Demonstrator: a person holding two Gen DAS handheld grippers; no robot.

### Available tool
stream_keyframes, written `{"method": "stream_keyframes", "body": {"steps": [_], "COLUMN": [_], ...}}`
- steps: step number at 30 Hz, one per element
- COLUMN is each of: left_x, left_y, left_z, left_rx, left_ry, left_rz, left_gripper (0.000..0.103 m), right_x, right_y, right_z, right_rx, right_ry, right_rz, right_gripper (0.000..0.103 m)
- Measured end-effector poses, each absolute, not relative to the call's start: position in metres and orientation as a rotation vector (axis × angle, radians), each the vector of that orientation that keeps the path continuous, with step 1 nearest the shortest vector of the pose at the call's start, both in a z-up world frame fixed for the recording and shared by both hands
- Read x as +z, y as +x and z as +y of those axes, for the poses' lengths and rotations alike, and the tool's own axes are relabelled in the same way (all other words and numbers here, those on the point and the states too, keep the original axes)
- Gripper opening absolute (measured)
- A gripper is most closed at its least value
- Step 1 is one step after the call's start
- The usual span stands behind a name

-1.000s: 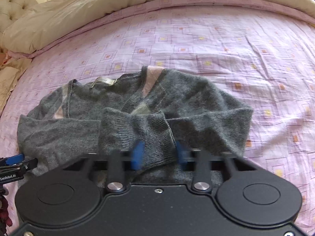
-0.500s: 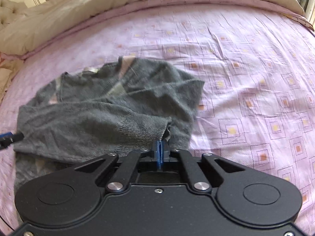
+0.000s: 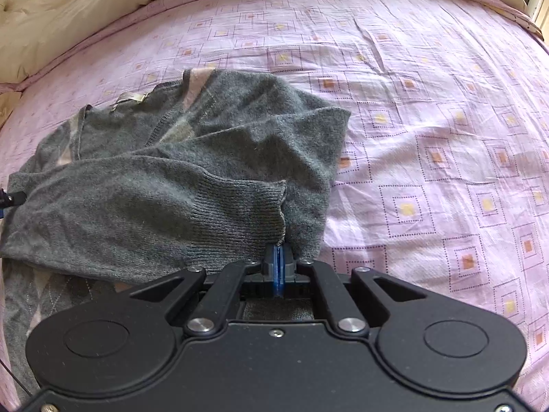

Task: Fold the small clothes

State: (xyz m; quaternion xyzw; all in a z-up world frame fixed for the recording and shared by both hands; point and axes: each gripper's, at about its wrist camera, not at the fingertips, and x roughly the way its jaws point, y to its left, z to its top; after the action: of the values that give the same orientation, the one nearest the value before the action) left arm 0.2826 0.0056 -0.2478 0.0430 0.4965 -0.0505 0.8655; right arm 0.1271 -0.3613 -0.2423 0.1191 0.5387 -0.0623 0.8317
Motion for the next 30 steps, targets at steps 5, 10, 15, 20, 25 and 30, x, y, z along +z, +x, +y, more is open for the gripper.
{"method": "stream_keyframes", "body": {"steps": [5, 10, 15, 20, 25, 30], "left_x": [-0.256, -0.254, -0.244, -0.22, -0.207, -0.215], "left_y": [0.295, 0.3, 0.293, 0.26, 0.219, 0.167], "left_z": [0.048, 0.071, 0.078, 0.07, 0.045, 0.025], "left_rx": [0.003, 0.109, 0.17, 0.059, -0.09, -0.209], "left_ry": [-0.08, -0.086, 0.018, 0.035, 0.052, 0.019], "left_rz": [1.043, 1.054, 1.041, 0.978, 0.969, 1.051], "left_gripper": [0.077, 0.077, 0.076, 0.076, 0.076, 0.076], "right_x": [-0.245, -0.243, -0.231, -0.217, -0.213, -0.218], "right_y": [0.128, 0.127, 0.118, 0.104, 0.083, 0.048], "right_z": [-0.362, -0.363, -0.365, -0.365, -0.357, -0.34], "right_rx": [-0.137, -0.148, -0.18, -0.18, -0.142, -0.067], "right_ry": [0.26, 0.262, 0.279, 0.263, 0.271, 0.247], "right_rz": [1.141, 1.138, 1.094, 1.057, 1.077, 1.137], "right_gripper": [0.006, 0.006, 0.078, 0.081, 0.09, 0.095]}}
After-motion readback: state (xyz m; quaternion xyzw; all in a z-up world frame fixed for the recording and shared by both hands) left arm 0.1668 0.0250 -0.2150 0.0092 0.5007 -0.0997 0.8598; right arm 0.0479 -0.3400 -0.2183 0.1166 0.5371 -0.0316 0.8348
